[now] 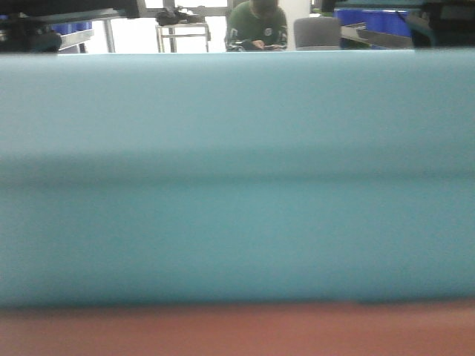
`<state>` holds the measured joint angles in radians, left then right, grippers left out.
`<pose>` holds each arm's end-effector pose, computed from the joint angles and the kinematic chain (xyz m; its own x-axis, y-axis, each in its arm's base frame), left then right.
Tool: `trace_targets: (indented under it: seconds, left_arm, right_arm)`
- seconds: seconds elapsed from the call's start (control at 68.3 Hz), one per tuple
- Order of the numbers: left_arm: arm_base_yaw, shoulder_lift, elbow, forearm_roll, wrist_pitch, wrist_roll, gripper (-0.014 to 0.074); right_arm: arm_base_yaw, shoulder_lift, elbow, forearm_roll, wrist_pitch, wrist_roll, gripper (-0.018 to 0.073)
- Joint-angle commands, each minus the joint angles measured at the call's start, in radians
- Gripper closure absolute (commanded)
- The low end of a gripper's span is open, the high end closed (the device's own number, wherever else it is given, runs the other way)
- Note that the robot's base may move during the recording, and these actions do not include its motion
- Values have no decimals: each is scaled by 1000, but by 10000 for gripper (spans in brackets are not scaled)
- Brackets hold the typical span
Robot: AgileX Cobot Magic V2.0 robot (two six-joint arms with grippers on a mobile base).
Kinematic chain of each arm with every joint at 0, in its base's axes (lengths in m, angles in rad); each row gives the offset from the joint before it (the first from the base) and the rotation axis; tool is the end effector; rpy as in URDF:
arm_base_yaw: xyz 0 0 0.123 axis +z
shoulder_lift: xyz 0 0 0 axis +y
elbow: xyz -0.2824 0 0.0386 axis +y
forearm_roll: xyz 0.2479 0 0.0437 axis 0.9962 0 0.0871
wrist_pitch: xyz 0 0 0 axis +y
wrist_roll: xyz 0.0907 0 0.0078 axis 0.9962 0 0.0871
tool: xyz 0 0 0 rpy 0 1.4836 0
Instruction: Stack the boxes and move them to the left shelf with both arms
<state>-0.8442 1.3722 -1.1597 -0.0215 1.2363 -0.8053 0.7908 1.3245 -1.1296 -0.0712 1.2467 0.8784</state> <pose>0.1663 -0.1899 0.3088 -0.9914 0.0230 -0.1285 0.0442 0.9854 -0.1645 0.1729 0.1661 0.3124 -0.9781 0.0824 -0.1910 0.0601 0.9910 0.1195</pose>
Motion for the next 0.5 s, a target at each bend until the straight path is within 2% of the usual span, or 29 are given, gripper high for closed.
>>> trace_targets:
  seconds: [0.0, 0.483]
  left_arm:
    - [-7, -39, -29, -14, 105, -8, 608]
    - [-7, -39, -29, -14, 105, -8, 608]
  right_arm:
    - [0, -35, -27, -27, 49, 0, 493]
    - [0, -35, -27, -27, 48, 0, 493]
